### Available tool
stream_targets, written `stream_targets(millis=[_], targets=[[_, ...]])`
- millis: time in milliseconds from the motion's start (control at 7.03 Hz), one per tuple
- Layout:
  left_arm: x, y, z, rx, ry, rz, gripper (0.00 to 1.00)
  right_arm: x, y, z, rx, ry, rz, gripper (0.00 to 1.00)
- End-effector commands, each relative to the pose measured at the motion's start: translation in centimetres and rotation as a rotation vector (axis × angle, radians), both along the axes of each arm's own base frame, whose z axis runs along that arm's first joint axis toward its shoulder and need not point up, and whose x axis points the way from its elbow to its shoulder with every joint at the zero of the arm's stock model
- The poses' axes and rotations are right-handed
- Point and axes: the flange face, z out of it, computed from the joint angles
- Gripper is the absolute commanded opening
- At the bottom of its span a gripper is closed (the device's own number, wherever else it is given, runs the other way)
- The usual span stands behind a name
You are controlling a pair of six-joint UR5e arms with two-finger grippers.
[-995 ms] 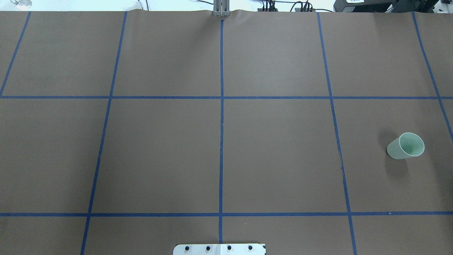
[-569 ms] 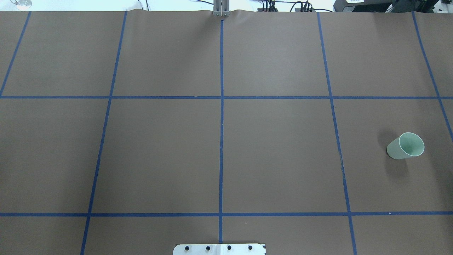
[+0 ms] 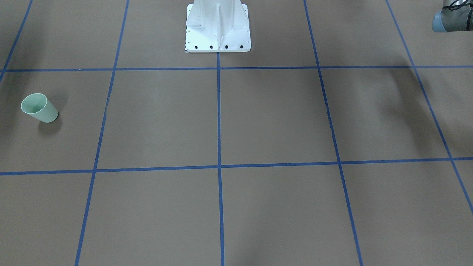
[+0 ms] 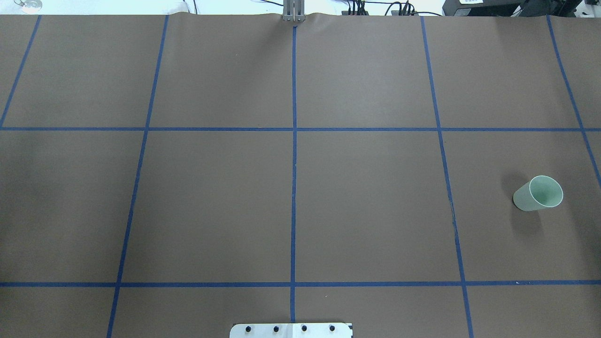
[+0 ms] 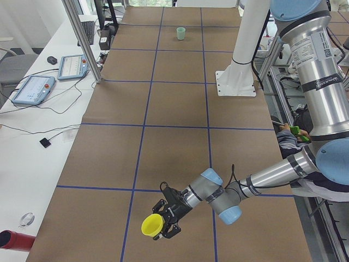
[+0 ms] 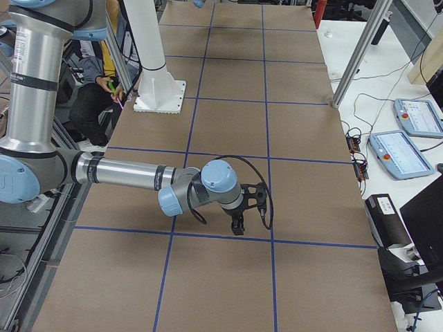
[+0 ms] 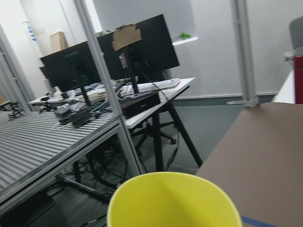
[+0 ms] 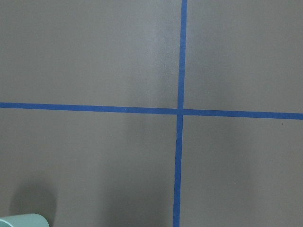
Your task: Transfer and stack yellow cup on green cup
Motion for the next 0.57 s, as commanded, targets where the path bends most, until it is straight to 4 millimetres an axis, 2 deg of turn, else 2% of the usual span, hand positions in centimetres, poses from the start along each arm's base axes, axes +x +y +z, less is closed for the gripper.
stream_targets(millis=[0,142,427], targets=[[1.7,-1.8,-8.7,0.228,0.059,0.291,0.33,0.0,-0.9,-1.2,0.026,-0.002,0.000,1.00],[1.4,-2.7,-11.9,0.299,0.091,0.411,0.28,-0.1,-1.6,-1.8,0.038,-0.004,0.000,1.00],[4.8,-4.6,-18.8,0.554,0.236,0.683,0.20,-0.2,-2.6,-3.8,0.080,-0.021,-0.009,1.00]])
